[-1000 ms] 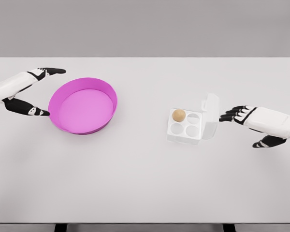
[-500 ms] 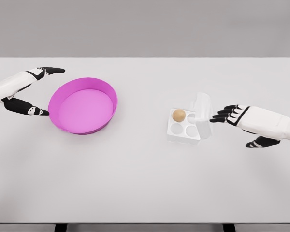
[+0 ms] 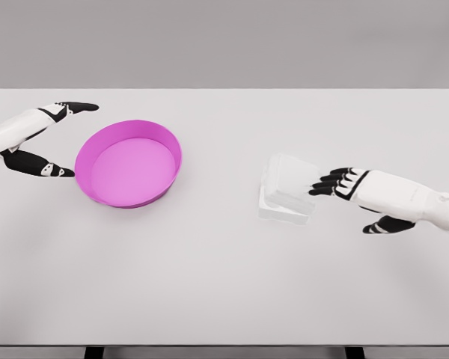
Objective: Pack egg into the box and close the box lid
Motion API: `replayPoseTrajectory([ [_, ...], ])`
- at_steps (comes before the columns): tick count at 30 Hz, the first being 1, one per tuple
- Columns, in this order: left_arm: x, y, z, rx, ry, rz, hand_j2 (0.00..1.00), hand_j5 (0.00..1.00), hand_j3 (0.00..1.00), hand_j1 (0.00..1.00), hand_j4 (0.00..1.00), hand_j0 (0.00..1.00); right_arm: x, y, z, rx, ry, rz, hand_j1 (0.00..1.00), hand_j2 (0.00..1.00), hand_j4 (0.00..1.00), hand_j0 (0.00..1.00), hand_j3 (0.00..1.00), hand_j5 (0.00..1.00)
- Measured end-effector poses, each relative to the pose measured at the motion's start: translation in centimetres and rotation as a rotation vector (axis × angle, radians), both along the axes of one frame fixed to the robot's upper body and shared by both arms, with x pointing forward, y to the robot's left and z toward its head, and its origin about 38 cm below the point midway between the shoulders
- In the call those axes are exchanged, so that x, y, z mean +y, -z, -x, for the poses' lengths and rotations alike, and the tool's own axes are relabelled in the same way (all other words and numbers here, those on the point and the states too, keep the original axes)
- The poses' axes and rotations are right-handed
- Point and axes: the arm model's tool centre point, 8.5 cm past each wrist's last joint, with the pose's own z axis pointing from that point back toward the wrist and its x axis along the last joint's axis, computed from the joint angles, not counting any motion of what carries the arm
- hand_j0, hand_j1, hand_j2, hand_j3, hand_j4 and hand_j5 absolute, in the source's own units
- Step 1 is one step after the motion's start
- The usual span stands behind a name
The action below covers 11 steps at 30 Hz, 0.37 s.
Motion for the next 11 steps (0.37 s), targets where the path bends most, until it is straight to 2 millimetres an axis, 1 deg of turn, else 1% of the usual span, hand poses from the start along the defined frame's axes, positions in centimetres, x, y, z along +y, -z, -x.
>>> replayPoseTrajectory([
  [3, 0.1, 0.1, 0.0, 0.002, -0.002, 0.0, 1.0, 1.0, 1.0, 1.0, 1.0, 1.0, 0.2, -0.1, -0.1, -0.007, 0.0, -0.01, 1.0, 1.0, 1.0, 1.0, 1.0, 1.0],
  [7, 0.1, 0.0, 0.0, 0.001, -0.003, 0.001, 1.0, 1.0, 1.0, 1.0, 1.0, 1.0, -1.8, -1.7, -0.5, -0.053, 0.063, -0.027, 1.0, 1.0, 1.0, 1.0, 1.0, 1.0],
  [9, 0.2, 0.1, 0.0, 0.002, -0.005, -0.001, 1.0, 1.0, 1.0, 1.0, 1.0, 1.0, -3.1, -2.0, -0.6, -0.06, 0.106, -0.033, 1.0, 1.0, 1.0, 1.0, 1.0, 1.0],
  [11, 0.2, 0.1, 0.0, 0.004, -0.007, -0.001, 1.0, 1.0, 1.0, 1.0, 1.0, 1.0, -3.9, -1.8, -0.4, -0.055, 0.13, -0.036, 1.0, 1.0, 1.0, 1.0, 1.0, 1.0],
])
